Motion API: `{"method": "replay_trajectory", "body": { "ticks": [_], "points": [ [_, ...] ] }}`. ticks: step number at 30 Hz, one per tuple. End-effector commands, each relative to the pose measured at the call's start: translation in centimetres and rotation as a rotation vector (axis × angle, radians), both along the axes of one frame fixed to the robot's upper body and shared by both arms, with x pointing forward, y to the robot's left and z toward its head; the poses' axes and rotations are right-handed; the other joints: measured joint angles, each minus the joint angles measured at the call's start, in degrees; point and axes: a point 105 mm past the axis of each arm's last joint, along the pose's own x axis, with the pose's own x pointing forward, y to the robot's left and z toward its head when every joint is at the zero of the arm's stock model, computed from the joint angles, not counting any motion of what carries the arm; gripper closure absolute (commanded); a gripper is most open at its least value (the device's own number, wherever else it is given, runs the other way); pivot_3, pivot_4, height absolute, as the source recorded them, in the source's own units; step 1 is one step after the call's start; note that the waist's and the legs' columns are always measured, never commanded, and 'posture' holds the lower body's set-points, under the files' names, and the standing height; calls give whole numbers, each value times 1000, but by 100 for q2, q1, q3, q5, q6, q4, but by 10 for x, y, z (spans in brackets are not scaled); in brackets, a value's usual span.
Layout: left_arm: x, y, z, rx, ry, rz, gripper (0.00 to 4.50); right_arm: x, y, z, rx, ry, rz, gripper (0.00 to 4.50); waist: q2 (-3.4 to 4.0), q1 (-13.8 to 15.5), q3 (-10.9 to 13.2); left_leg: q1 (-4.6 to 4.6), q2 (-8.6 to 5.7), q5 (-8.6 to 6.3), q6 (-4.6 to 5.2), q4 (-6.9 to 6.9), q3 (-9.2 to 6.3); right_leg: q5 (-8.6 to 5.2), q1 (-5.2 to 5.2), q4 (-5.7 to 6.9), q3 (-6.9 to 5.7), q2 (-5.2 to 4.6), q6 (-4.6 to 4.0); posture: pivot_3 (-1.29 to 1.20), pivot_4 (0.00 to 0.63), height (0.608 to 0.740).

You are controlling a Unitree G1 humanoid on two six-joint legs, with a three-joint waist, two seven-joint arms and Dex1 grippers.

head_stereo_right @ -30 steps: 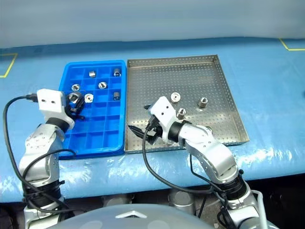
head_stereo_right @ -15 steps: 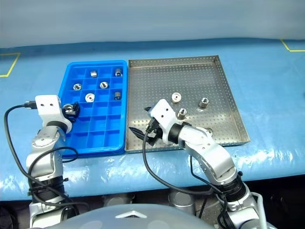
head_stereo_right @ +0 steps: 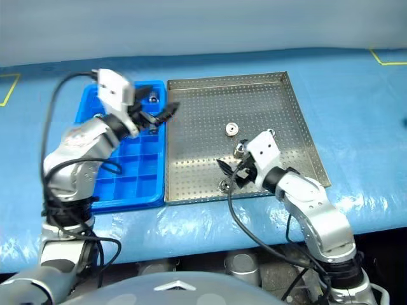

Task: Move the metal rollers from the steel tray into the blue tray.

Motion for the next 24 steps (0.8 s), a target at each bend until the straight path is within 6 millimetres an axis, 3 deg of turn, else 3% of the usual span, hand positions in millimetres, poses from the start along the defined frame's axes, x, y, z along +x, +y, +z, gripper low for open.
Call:
{"method": "replay_trajectory", "body": {
  "ticks": [1, 9, 18, 24],
  "points": [
    [21, -22, -7, 29, 7, -27, 16, -1, -9, 10, 1, -47, -52, 0, -1, -53, 1, 0, 0, -1, 1, 1, 1, 0, -2, 0, 2, 1, 0, -187, 150, 740],
    [50, -78, -30, -11, 106, -96, 16, -6, -9, 6, 10, -39, -91, 0, -3, -254, 2, -8, -12, -7, 12, 2, 3, 2, -1, -12, 10, -5, -3, -249, 150, 740],
    [67, -95, -55, 59, 124, -35, 16, -11, -4, 6, 22, -43, -97, 0, -3, -515, 3, -9, -14, -17, 29, 3, 3, -11, -1, -15, 15, -3, 20, -290, 150, 740],
    [57, -105, -77, 144, 165, -115, 16, -11, -1, 6, 22, -45, -94, 0, -4, -644, 3, -10, -16, -17, 29, 3, 4, -14, -1, -14, 16, -5, 24, -294, 150, 740]
  ]
}}
